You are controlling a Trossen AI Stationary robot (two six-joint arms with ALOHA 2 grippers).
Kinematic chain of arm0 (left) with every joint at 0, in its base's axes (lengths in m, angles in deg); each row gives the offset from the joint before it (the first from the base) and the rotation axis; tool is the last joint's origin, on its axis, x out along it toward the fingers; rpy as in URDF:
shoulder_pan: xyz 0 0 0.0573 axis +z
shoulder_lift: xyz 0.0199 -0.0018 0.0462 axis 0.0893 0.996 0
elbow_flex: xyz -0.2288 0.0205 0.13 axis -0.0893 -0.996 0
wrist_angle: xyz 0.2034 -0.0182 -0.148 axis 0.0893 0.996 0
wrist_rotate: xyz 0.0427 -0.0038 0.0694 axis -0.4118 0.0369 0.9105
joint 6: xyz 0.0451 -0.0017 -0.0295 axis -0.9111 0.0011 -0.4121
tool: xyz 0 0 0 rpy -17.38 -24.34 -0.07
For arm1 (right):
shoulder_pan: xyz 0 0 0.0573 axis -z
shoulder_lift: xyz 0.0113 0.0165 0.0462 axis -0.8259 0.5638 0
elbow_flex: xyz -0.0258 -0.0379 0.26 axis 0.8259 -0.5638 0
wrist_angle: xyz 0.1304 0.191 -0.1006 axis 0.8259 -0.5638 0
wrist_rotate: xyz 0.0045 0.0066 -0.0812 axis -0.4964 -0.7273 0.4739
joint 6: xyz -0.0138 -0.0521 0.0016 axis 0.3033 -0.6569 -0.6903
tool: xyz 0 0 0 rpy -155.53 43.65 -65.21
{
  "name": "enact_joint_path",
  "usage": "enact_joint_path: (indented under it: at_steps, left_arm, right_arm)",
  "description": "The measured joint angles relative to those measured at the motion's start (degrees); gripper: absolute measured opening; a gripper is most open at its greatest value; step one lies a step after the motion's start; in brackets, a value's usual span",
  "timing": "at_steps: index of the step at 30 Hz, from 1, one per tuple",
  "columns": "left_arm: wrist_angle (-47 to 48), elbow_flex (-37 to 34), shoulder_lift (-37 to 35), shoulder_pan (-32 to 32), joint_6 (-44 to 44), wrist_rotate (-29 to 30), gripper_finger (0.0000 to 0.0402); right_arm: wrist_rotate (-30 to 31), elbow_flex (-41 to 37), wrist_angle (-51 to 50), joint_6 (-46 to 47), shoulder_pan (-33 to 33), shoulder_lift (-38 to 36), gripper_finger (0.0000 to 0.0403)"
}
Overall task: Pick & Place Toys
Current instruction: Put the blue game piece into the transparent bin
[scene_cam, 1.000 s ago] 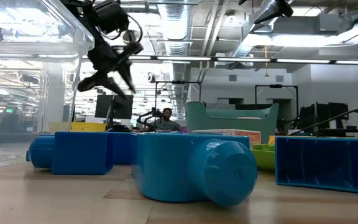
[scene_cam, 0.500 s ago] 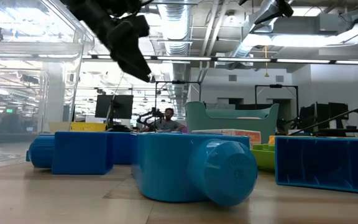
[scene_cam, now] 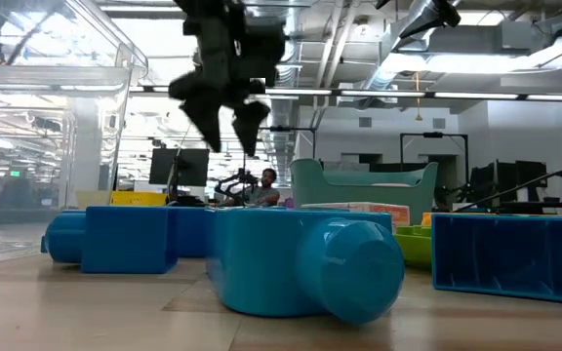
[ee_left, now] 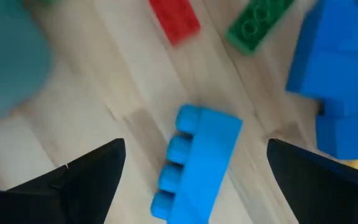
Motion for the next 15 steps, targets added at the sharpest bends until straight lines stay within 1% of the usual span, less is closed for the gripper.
enact_joint_path:
  at_steps: [4, 8, 11, 15]
  left_arm:
    - [-5.5, -3.8, -0.2, 1.5, 0.2, -0.1, 0.0386]
    - [-7.2, -8.3, -0.1, 2.6, -2.1, 0.0, 0.0385]
    - [-9.5, -11.4, -0.1, 2.6, -2.6, 0.5, 0.0383]
    - [-14.8, -14.8, -0.1, 2.1, -2.7, 1.6, 0.0385]
  right_arm:
    - [0.1, 0.0, 0.0, 0.0, 0.0, 0.0, 0.0386]
    - [0.1, 0.0, 0.0, -0.4, 0.0, 0.0, 0.0386]
    - [0.2, 0.0, 0.0, -0.4, 0.0, 0.0, 0.0386]
    - [0.2, 0.0, 0.0, -0.4, 0.0, 0.0, 0.0386]
